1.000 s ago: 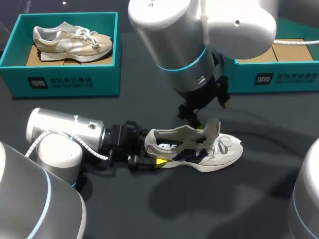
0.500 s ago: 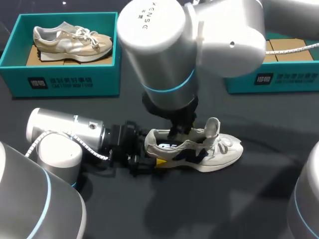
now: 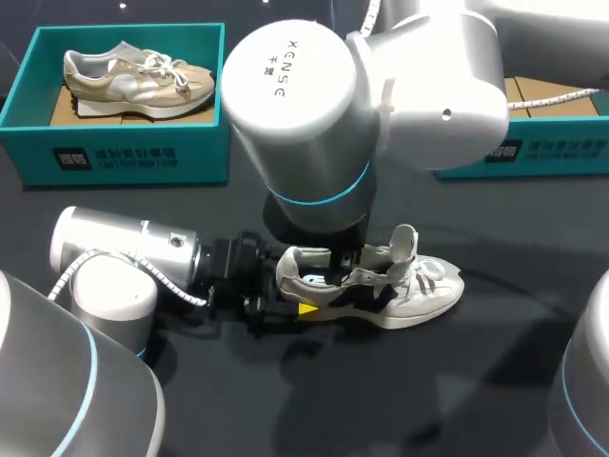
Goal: Take the shoe out of the shoebox, open the shoe tongue, remove and reinsert the insole, then place the shoe into the shoebox
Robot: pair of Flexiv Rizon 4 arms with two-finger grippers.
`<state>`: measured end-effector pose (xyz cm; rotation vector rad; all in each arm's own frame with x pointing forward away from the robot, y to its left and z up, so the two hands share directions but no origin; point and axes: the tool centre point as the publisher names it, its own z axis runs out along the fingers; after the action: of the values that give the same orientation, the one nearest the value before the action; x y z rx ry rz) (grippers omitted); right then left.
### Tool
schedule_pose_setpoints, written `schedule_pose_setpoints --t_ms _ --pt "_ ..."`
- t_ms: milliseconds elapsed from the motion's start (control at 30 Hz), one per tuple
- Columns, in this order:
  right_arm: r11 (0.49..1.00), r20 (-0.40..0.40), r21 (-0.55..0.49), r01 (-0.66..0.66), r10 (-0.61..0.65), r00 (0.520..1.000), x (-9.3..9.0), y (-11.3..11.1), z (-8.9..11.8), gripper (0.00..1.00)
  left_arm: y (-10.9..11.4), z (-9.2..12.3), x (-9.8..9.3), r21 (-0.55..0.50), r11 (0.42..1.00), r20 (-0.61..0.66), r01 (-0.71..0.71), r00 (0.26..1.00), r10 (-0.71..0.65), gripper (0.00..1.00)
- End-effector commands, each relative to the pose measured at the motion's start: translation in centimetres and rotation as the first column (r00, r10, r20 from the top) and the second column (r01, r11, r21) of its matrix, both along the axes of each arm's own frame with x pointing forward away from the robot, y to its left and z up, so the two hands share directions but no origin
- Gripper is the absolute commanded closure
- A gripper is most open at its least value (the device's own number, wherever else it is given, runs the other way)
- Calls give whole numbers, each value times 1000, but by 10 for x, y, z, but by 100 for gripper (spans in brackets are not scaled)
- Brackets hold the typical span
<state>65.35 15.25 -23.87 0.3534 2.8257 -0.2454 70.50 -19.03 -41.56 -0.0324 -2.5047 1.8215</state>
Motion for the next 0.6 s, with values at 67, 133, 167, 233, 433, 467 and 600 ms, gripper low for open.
schedule_pose_setpoints --t_ms 67,133,167,233,433,467,600 --pt "998 4 -2 -69 69 998 10 18 -12 100 4 -2 -1 1 1000 1 -1 1000 1 100" --pt "995 16 20 -101 101 995 13 24 -19 100 4 -2 -1 1 1000 1 -1 1000 1 100" --pt "994 16 36 -107 107 994 15 26 -24 100 4 -2 -1 1 1000 1 -1 1000 1 100" --pt "991 5 52 -121 121 993 17 30 -35 100 4 -2 -1 1 1000 1 -1 1000 1 100" --pt "991 5 52 -121 121 993 17 30 -35 100 4 -2 -1 1 1000 1 -1 1000 1 100" --pt "991 5 52 -121 121 993 17 30 -35 100 4 -2 -1 1 1000 1 -1 1000 1 100" --pt "991 5 52 -121 121 993 17 30 -35 100 4 -2 -1 1 1000 1 -1 1000 1 100"
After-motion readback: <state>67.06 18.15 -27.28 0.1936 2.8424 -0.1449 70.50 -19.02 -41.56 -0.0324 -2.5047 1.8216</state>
